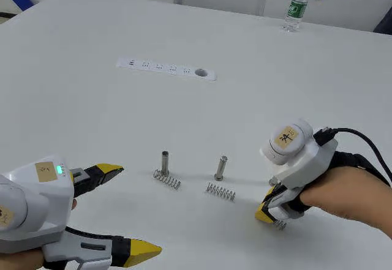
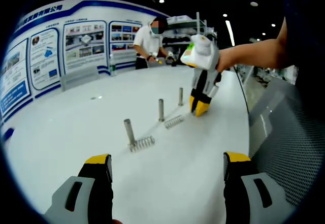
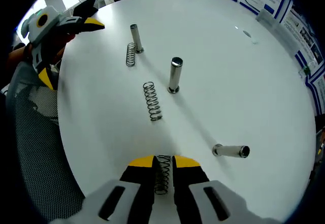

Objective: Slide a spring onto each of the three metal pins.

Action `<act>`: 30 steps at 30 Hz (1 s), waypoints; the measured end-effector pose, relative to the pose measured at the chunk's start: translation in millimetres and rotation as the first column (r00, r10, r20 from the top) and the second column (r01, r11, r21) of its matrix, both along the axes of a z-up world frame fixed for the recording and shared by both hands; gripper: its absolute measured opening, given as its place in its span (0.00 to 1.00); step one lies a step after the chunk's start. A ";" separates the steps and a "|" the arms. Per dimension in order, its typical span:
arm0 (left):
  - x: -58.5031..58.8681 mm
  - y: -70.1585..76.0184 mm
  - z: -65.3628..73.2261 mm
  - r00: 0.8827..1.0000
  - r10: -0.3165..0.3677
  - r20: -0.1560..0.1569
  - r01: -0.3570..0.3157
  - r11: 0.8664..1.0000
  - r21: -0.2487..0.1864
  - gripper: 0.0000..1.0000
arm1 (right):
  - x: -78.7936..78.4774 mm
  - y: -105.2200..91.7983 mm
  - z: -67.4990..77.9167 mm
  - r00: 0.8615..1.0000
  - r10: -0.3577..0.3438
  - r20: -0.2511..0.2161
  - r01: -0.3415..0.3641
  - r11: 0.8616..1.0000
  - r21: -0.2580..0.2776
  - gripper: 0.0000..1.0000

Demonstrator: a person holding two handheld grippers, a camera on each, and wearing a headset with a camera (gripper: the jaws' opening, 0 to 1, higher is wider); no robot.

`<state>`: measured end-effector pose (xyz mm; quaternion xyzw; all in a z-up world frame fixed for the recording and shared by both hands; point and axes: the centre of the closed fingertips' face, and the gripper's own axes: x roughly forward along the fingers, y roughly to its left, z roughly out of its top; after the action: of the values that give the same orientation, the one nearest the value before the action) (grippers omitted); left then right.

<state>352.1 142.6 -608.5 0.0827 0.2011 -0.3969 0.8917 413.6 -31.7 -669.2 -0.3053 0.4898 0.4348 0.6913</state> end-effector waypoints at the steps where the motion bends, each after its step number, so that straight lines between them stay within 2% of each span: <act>1: -0.1 -0.3 -0.1 1.000 -0.001 0.000 0.001 1.000 0.001 0.92 | -0.1 0.2 0.0 1.000 0.002 0.000 -0.002 1.000 -0.001 0.14; 12: -0.7 0.0 1.1 1.000 -0.001 0.002 0.001 1.000 0.000 0.92 | -1.3 -0.1 0.3 1.000 -0.004 0.005 0.004 1.000 -0.005 0.12; 30: 0.4 -3.2 7.1 1.000 -0.016 0.020 0.016 1.000 0.001 0.92 | 2.0 -3.9 23.4 0.997 -0.039 0.064 0.036 0.998 0.050 0.12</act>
<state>352.5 139.4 -601.5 0.0888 0.1918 -0.4028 0.8905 415.6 -35.6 -645.8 -0.2931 0.4619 0.4233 0.7222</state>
